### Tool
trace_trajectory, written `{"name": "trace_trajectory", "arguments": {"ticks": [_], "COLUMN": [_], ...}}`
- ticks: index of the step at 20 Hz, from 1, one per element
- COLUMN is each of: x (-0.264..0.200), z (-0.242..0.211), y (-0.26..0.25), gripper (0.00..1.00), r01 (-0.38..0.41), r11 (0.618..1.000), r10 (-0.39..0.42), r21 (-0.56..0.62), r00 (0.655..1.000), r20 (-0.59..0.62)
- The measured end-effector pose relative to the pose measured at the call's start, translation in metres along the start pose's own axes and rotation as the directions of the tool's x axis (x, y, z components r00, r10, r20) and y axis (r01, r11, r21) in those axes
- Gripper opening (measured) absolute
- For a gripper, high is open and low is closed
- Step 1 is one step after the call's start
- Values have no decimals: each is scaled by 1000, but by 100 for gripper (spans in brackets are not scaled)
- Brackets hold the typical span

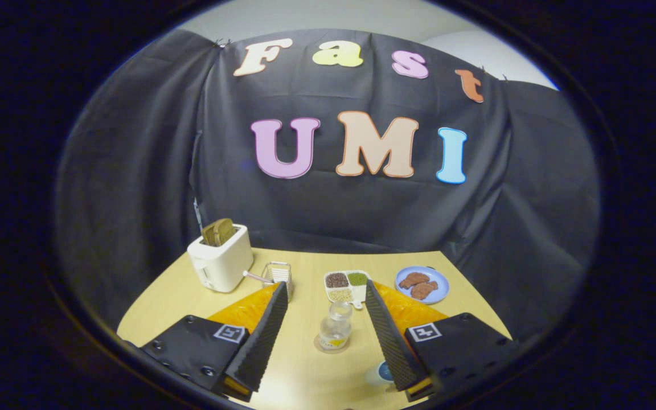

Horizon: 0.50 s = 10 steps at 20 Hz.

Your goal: Take the bottle from table, then pour the juice into the cup, finally place the bottle on the coaster

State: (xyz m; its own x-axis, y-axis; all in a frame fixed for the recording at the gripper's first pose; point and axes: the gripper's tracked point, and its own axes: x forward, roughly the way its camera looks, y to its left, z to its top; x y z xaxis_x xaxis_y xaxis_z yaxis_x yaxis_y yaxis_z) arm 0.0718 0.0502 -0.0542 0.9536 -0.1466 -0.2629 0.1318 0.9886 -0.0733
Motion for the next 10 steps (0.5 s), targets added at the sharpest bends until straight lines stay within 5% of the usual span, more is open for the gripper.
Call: {"name": "trace_trajectory", "arguments": {"ticks": [10], "x": [-22], "z": [34], "y": [-52], "gripper": [88], "r01": [41], "r11": [997], "r10": [-45], "r21": [63], "r00": [998], "r20": [50]}}
